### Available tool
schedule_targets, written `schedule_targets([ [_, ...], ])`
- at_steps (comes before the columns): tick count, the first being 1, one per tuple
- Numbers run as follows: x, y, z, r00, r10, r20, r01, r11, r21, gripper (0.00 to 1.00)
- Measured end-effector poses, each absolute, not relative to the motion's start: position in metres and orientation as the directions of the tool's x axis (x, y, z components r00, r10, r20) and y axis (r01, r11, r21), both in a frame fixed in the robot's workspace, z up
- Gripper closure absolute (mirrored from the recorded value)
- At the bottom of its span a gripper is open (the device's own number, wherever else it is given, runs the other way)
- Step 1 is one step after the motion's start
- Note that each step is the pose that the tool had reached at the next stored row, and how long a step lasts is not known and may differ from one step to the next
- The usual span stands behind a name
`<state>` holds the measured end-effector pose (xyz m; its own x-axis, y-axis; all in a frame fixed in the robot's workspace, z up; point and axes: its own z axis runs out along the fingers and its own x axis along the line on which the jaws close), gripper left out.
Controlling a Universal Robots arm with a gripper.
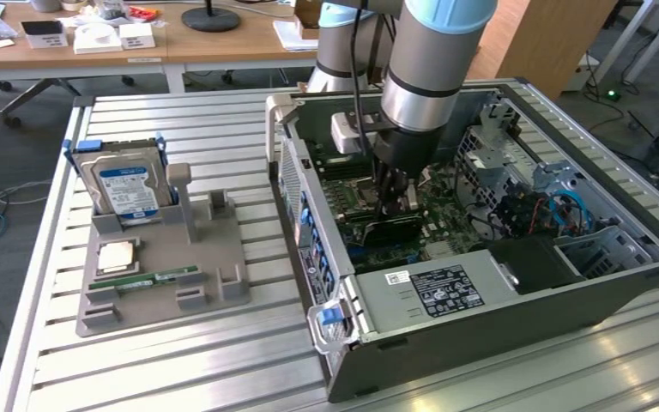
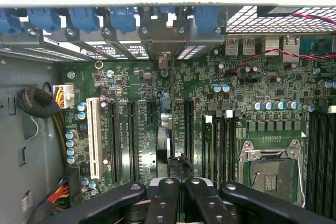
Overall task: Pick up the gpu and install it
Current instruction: 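Press down on the gpu until it lock into place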
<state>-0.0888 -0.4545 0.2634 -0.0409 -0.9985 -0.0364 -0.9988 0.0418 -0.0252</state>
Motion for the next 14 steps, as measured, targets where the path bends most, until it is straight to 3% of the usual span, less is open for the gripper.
schedule_targets([
  [14,-0.0890,-0.4543,0.2613,-0.041,-0.998,-0.036,-0.999,0.042,-0.025,0.89],
])
